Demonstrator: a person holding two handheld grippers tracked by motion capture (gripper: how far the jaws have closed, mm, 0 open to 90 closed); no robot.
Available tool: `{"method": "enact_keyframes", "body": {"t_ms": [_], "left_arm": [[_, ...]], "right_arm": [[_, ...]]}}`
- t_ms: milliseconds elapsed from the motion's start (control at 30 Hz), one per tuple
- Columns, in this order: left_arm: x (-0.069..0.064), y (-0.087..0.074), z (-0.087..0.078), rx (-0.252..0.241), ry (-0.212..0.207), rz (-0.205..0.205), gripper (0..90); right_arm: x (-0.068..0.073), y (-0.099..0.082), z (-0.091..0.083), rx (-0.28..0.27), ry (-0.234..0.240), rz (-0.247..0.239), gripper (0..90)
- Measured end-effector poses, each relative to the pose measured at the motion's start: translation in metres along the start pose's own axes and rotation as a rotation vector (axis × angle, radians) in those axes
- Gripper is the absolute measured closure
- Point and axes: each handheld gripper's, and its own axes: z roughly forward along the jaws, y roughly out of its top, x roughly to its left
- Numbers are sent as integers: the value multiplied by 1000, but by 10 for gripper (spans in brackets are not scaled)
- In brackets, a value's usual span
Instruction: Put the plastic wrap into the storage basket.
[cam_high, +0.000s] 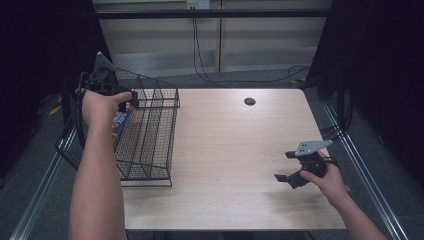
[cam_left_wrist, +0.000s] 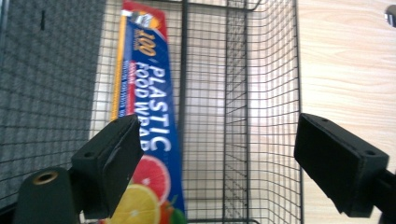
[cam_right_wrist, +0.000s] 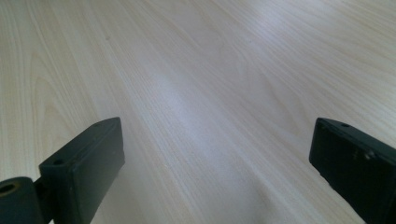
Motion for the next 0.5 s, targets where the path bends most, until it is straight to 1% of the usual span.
{"method": "enact_keyframes", "body": {"t_ms": [33, 167, 233, 300, 333, 400, 433, 500], "left_arm": [[-3, 0, 1, 4, -8, 13, 125], [-13, 0, 5, -12, -31, 36, 100], [-19, 0, 7, -13, -40, 55, 93], [-24, -1, 9, -24, -56, 62, 81], [-27, -1, 10, -31, -68, 68, 79], [-33, -2, 13, -29, -84, 88, 78], [-36, -2, 13, -34, -94, 90, 77], [-40, -3, 15, -36, -106, 107, 75]], "right_arm": [[0, 0, 0, 2, 1, 1, 31], [0, 0, 0, 2, 1, 2, 31], [0, 0, -1, 0, -1, 4, 31], [0, 0, -1, -1, 4, 5, 32], [0, 0, -1, -1, 2, 5, 32], [0, 0, -1, -2, -1, 3, 32], [0, 0, -1, -1, -2, 2, 32], [1, 0, -1, -1, -1, 1, 32]]}}
